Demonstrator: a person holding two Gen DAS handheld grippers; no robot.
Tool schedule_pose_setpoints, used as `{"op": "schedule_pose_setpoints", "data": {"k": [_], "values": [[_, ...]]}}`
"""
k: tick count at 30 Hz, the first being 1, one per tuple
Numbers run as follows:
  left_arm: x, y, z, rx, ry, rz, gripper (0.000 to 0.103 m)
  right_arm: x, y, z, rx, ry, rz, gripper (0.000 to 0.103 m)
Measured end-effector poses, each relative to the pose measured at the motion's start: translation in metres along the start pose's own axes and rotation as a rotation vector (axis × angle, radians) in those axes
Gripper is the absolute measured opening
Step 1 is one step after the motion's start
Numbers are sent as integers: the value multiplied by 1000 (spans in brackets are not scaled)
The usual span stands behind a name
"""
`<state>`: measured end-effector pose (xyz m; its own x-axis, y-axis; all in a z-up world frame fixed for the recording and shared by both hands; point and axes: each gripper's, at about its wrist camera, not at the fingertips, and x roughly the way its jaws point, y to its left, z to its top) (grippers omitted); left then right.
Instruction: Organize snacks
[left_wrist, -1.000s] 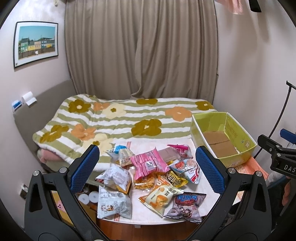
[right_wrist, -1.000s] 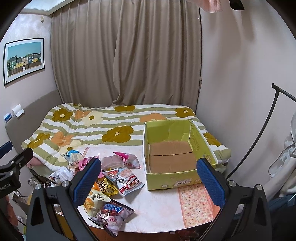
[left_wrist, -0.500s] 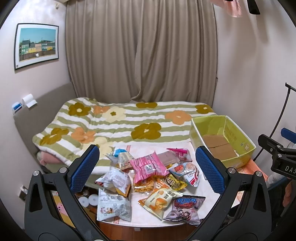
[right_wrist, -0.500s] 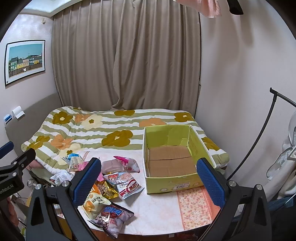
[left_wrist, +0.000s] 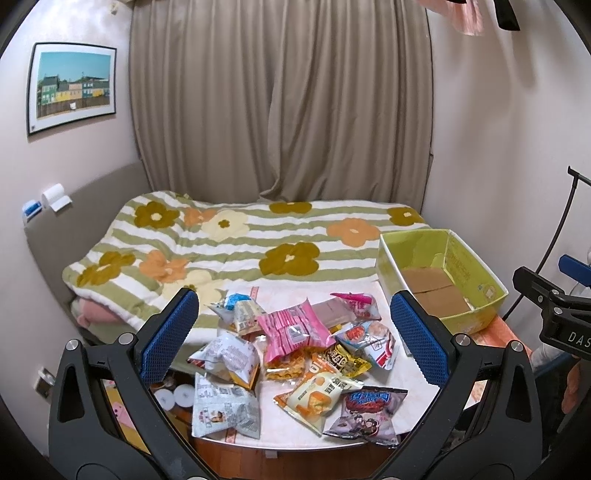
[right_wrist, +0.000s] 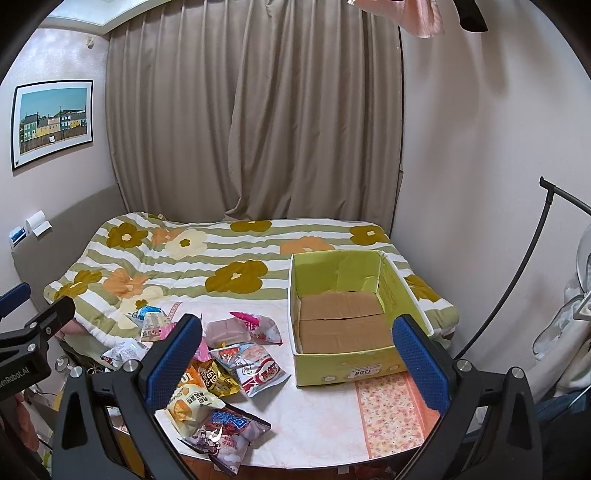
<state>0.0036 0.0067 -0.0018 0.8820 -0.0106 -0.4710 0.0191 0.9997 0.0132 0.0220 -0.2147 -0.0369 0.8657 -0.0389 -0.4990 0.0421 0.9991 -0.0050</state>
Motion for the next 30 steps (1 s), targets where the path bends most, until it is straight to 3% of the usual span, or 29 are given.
{"op": "schedule_pose_setpoints", "data": {"k": [30], "values": [[-2,0,0,-7,28,0,103,-4,9,-2,2,30,21,102]]}}
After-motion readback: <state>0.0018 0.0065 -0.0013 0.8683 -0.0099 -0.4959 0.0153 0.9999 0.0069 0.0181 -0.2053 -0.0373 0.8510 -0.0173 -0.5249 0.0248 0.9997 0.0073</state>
